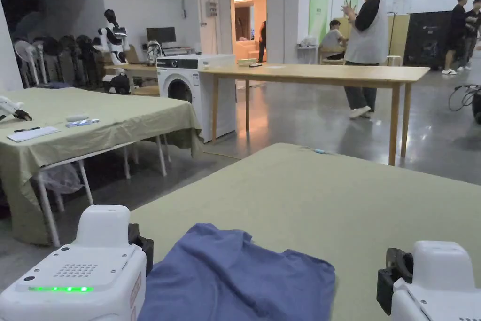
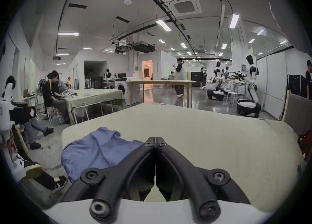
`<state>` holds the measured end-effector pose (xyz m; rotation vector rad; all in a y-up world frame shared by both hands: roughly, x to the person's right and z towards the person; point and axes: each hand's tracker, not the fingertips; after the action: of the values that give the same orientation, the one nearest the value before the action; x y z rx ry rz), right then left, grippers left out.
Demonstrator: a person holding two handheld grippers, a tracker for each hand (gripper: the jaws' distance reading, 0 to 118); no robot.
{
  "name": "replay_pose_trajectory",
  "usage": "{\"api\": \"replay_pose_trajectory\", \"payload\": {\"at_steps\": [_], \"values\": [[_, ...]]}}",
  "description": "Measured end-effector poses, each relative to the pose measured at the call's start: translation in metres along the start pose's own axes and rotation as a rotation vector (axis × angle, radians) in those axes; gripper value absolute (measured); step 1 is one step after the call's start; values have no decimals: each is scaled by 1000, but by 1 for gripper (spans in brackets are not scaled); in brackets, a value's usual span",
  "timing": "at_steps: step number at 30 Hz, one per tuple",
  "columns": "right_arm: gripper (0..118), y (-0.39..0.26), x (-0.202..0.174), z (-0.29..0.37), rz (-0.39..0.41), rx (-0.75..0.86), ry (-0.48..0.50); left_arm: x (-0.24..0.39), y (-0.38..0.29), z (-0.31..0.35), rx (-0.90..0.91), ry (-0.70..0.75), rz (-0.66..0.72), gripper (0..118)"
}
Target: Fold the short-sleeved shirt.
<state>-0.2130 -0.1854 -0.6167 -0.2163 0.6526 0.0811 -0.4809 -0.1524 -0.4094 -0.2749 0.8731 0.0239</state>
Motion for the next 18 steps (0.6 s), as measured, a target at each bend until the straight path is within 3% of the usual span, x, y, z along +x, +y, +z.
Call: {"api": "replay_pose_trajectory", "payload": {"at_steps": [10, 16, 18], "values": [[1, -15, 13, -17, -2, -46, -16, 40, -15, -59, -127, -164, -1, 2], [1, -42, 27, -24, 11, -112, -29, 84, -50, -137, -381, -355, 44, 2], [1, -51, 31, -25, 18, -134, -34, 99, -62, -164, -492, -393, -2, 2]]}}
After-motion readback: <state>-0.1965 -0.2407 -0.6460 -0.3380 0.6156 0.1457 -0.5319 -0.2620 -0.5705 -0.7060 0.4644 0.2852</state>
